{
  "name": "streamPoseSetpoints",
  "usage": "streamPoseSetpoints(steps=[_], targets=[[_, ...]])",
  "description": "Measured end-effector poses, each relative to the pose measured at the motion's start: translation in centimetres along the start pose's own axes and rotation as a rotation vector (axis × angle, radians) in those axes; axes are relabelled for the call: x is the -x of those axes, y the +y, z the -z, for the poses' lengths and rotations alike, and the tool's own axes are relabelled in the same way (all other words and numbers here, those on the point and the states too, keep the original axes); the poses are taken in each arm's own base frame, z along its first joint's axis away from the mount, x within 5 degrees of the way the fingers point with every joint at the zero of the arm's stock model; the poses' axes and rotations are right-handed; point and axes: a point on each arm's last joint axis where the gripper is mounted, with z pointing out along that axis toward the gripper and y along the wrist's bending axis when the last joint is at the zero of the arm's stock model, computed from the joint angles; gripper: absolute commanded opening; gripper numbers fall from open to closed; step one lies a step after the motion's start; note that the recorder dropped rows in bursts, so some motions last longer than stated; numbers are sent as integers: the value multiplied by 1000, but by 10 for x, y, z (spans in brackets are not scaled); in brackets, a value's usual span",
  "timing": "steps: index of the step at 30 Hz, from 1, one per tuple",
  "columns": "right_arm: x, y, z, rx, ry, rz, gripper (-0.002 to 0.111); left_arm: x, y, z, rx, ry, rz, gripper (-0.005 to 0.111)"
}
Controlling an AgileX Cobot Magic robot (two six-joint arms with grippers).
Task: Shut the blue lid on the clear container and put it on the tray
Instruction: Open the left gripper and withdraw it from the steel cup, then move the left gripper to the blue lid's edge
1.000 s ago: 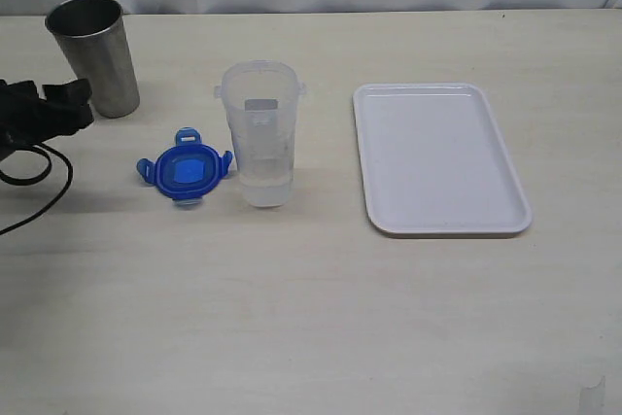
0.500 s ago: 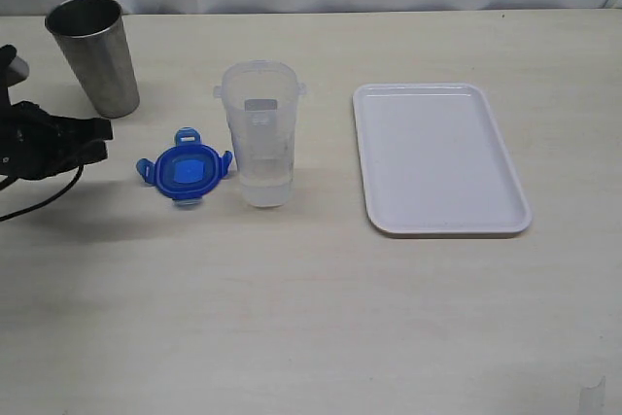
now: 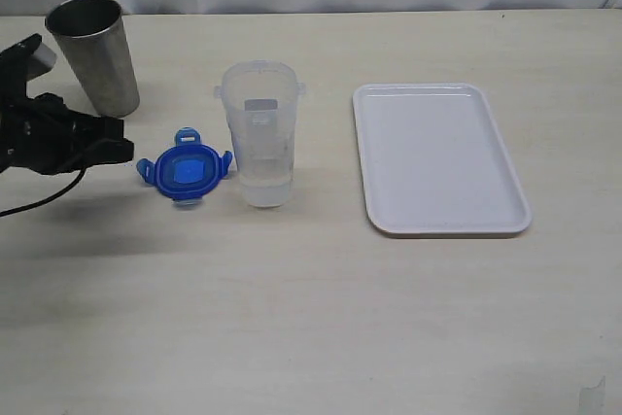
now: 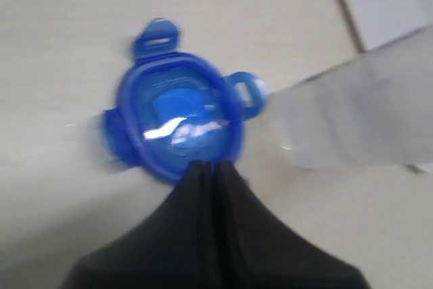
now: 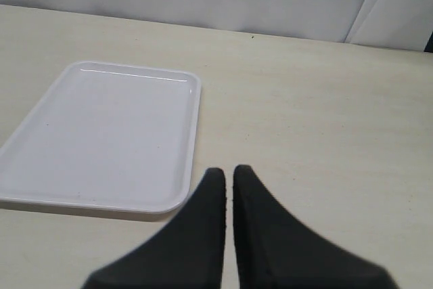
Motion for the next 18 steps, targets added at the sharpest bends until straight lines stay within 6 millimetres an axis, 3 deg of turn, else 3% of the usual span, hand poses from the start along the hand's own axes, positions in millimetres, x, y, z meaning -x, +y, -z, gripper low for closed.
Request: streamPoseSetpoints(steps=[3,8,11,14,18], targets=[[0,0,0,0,0,0,4,1,21,17,325,-90,45,0],[0,0,0,0,0,0,4,16,32,56,653,-272,4,0],[0,0,0,0,0,0,4,16,47,78,938,-246,-21,0],[0,0,0,0,0,0,4,19,49,79,976,-94,3,0],[0,0,0,0,0,0,4,23,40,68,832,173,55,0]])
